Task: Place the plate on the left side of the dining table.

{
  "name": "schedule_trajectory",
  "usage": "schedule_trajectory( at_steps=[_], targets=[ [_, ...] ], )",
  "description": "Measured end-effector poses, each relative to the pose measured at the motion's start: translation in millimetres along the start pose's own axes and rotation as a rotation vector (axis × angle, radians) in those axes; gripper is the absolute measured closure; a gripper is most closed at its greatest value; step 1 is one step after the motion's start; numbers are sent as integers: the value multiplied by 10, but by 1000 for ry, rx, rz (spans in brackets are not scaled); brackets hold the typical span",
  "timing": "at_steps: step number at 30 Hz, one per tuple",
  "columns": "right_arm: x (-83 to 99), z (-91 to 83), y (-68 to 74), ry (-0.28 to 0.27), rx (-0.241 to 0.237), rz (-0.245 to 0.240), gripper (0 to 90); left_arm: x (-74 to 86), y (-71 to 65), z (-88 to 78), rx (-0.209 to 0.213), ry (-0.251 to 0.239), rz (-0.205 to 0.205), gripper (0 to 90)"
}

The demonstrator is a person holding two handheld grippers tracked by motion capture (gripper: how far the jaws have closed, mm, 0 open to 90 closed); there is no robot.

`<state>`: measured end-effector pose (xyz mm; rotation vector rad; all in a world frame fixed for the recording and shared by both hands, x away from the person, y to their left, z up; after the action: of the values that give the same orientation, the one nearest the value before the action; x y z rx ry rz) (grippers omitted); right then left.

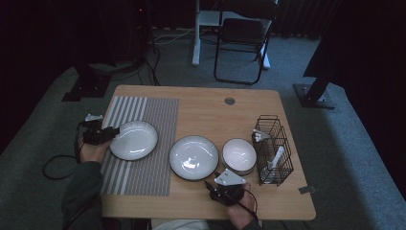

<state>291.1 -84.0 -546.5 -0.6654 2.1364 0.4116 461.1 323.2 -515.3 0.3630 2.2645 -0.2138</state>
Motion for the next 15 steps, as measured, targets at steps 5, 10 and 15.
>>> schedule_trajectory(
  at_steps=[5, 10, 15],
  targets=[
    [92, -14, -73, 27, 5, 10, 501, -117, -157, -68, 21, -38, 36, 605],
    [150, -26, -122, 50, -1, 3, 501, -214, -359, -118, 54, -59, 80, 592],
    [172, -26, -131, 66, -29, 7, 501, -308, -554, -148, 85, -81, 110, 587]
  ],
)
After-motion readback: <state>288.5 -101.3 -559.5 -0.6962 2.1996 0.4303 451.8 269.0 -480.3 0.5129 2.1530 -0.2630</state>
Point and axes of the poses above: each handheld gripper's, and its own axes: z roughly forward along the jaws, x roughly out of its underside, y roughly to its left, the point moved 7 cm from there along z, roughly forward along the jaws, and after that the axes turned 9 degrees about z, right-handed, at the moved point
